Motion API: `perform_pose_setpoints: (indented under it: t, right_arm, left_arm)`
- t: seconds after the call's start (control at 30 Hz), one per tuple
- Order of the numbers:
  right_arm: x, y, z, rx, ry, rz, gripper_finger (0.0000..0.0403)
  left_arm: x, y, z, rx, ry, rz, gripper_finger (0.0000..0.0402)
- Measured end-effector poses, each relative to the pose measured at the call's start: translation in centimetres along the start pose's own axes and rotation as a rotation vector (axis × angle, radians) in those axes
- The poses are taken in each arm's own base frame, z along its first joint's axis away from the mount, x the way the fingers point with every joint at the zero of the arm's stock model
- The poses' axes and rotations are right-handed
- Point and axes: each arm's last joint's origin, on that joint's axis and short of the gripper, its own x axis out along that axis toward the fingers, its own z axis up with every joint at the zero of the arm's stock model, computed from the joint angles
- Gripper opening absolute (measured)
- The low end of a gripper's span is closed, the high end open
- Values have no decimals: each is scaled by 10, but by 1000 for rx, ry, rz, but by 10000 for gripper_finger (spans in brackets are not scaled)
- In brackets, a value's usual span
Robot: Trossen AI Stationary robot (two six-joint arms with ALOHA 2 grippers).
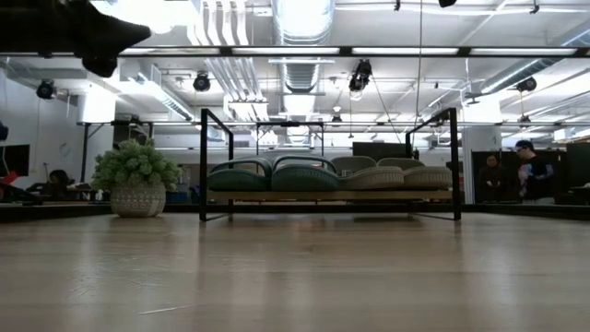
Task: Pick and place slides into the shelf
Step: Return to Home Position
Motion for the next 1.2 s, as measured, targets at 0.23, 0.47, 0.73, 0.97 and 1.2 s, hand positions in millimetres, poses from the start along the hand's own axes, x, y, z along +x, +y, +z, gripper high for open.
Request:
perform_pose_setpoints:
  t: [0.23, 0.47, 0.73, 0.97, 1.2]
  right_arm:
    - [0, 0, 0, -42, -1, 0, 100]
    - [0, 0, 2, -17, -24, 3, 91]
    - [7, 3, -2, 6, 1, 10, 89]
    - [9, 6, -3, -21, 15, 80, 23]
    - [-17, -3, 1, -29, -23, 179, 8]
  left_arm:
    - [-6, 0, -33, -1, 32, -4, 0]
    - [-1, -3, -71, -116, 94, -10, 0]
    - [1, -4, -75, -88, 132, -59, 0]
    - [0, -5, -74, -90, 122, -76, 0]
    - [1, -5, -75, -88, 138, -76, 0]
